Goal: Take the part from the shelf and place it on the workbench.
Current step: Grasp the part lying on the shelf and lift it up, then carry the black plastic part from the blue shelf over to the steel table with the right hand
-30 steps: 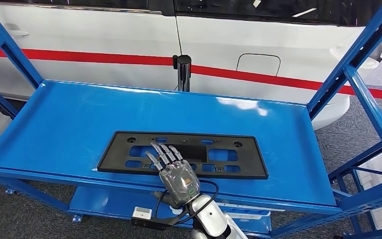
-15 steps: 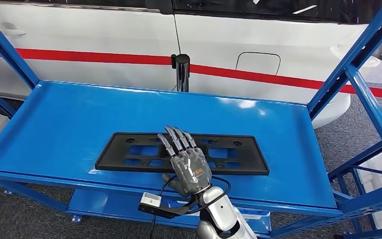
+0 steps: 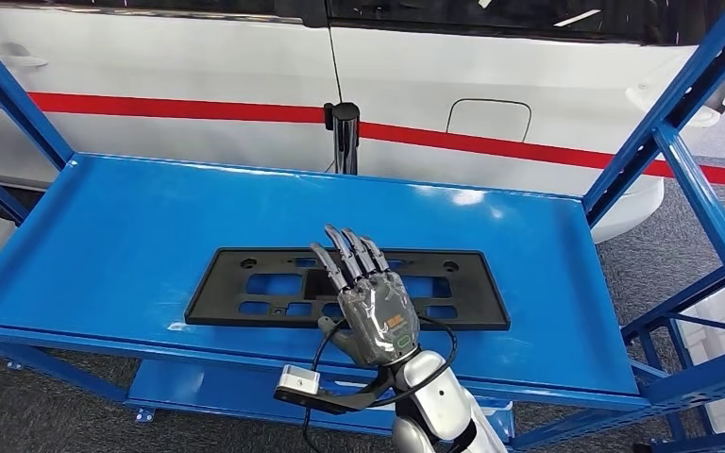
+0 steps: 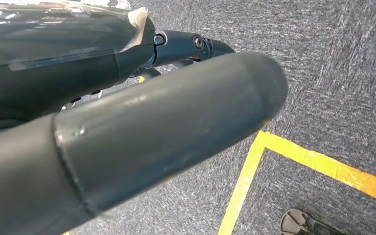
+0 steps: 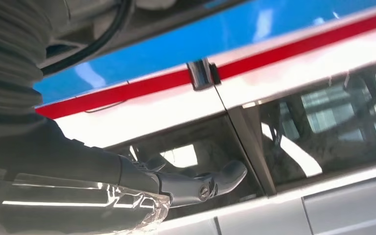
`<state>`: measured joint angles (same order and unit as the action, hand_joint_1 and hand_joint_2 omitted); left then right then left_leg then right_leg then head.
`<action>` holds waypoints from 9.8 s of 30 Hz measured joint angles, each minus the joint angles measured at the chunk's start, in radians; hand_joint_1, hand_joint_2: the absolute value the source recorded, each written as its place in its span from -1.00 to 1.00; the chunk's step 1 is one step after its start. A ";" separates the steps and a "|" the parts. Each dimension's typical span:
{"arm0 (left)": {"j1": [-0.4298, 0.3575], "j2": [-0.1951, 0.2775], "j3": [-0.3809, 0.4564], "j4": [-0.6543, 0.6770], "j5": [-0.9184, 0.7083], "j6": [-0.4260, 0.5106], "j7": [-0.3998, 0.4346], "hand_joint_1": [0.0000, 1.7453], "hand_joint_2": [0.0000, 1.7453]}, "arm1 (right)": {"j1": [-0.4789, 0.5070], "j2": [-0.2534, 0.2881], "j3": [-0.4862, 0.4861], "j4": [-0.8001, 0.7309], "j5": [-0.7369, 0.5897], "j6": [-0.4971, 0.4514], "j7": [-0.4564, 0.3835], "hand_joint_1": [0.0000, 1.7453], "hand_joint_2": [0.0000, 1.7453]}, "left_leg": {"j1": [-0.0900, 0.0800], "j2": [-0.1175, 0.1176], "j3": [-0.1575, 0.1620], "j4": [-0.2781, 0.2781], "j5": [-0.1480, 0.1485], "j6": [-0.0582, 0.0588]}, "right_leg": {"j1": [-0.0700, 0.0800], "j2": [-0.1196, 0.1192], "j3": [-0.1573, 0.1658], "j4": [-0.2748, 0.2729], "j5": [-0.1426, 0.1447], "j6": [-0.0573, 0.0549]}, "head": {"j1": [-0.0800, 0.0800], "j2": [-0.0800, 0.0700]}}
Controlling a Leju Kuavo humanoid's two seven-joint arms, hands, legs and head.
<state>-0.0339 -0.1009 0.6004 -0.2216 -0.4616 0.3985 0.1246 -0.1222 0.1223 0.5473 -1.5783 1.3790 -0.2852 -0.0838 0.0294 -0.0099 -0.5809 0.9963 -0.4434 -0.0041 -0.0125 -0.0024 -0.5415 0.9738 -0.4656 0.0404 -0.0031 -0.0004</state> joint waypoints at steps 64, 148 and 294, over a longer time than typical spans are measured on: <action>0.000 -0.001 0.088 0.000 -0.091 -0.014 0.000 -1.00 -1.00 | 0.003 -0.009 0.036 -0.096 0.022 -0.003 -0.008 -1.00 1.00 | 0.000 0.000 0.000 0.000 0.000 0.000 | 0.000 0.000 0.000 0.000 0.000 0.000 | 0.000 0.000; -0.040 -0.037 0.451 -0.010 0.091 -0.282 -0.717 -1.00 1.00 | -0.132 -0.002 -0.019 -0.238 0.031 -0.143 0.029 1.00 1.00 | 0.000 0.001 -0.001 0.000 -0.001 0.000 | 0.000 0.001 -0.001 0.000 0.000 0.000 | 0.000 0.000; -0.105 -0.051 0.334 -0.009 -0.218 -0.246 -0.381 -1.00 1.00 | -0.038 -0.012 -0.238 -0.408 -0.930 0.064 -0.153 1.00 1.00 | -0.016 0.010 -0.154 0.287 -0.123 -0.001 | 0.000 -0.005 0.014 -0.001 0.002 -0.061 | -0.013 0.000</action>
<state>-0.1390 -0.1523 0.9340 -0.2308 -0.6796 0.1521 -0.2564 -0.1606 0.1107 0.3089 -1.9859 0.4492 -0.2212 -0.2366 0.0130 0.0005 -0.7349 1.2837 -0.5663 -0.0055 -0.0129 -0.0070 -0.5278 0.9728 -0.4638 -0.0202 -0.0161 -0.0004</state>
